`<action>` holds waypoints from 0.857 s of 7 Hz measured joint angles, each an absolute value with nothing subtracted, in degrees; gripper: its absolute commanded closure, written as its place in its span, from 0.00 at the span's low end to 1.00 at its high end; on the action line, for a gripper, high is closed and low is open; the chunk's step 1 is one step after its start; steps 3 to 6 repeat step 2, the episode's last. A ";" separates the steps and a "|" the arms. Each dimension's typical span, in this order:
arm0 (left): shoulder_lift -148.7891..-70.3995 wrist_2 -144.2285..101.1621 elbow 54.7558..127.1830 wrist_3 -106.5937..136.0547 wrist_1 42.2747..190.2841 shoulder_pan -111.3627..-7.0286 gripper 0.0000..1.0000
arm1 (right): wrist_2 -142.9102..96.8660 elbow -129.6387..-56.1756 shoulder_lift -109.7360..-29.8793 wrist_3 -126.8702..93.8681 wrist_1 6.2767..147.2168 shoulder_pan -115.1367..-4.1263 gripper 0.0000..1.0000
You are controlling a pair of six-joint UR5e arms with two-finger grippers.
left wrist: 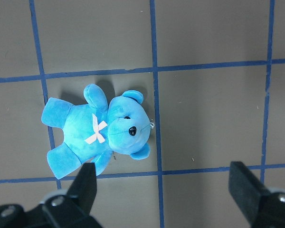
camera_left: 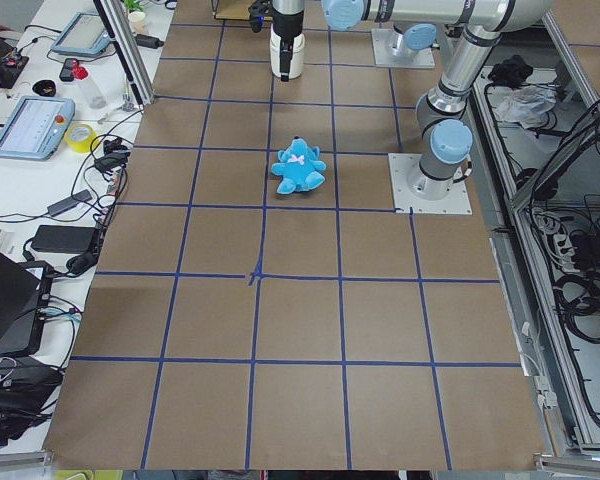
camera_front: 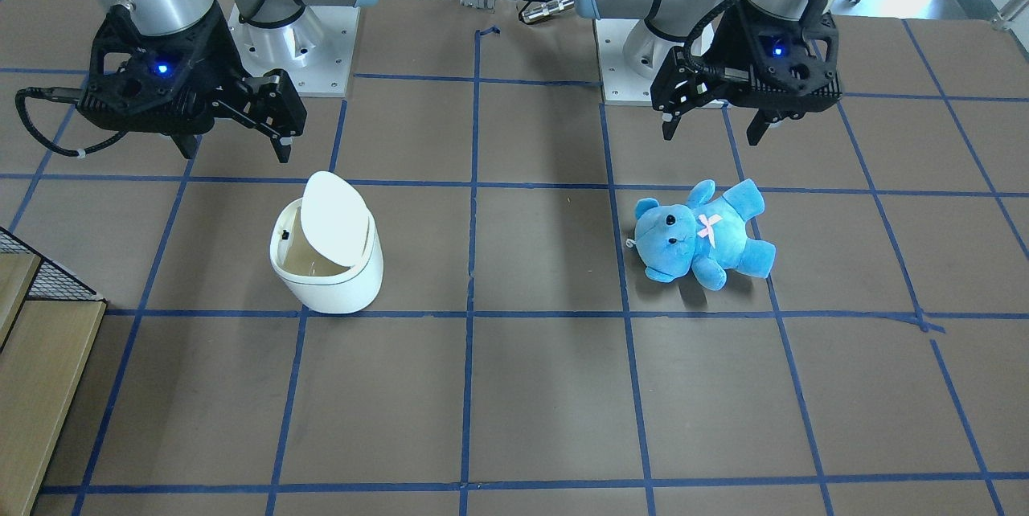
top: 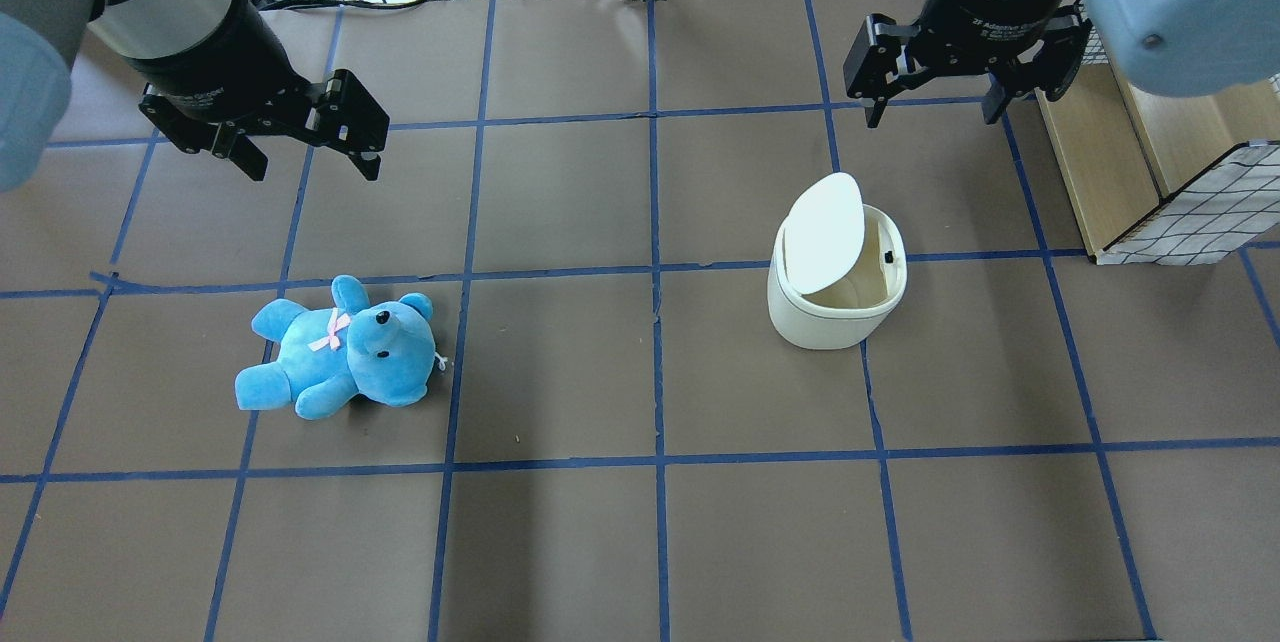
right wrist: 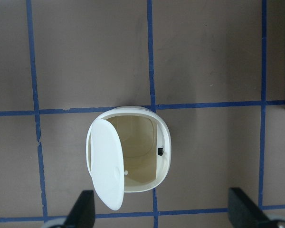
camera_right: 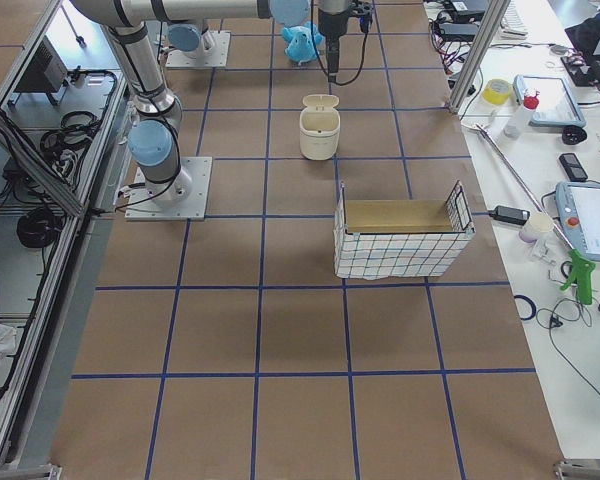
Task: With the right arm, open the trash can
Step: 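Raise the right gripper away from the opened trash can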
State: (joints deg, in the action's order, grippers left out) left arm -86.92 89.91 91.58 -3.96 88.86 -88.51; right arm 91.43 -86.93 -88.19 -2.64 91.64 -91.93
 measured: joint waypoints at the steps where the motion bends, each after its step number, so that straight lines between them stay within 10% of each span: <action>1: -86.92 89.91 91.58 -3.96 88.86 -88.51 0.00 | 91.46 -86.63 -88.17 -2.42 91.43 -92.00 0.00; 6: -86.92 89.91 91.58 -3.95 88.86 -88.51 0.00 | 91.48 -86.56 -88.14 -2.61 91.47 -92.06 0.00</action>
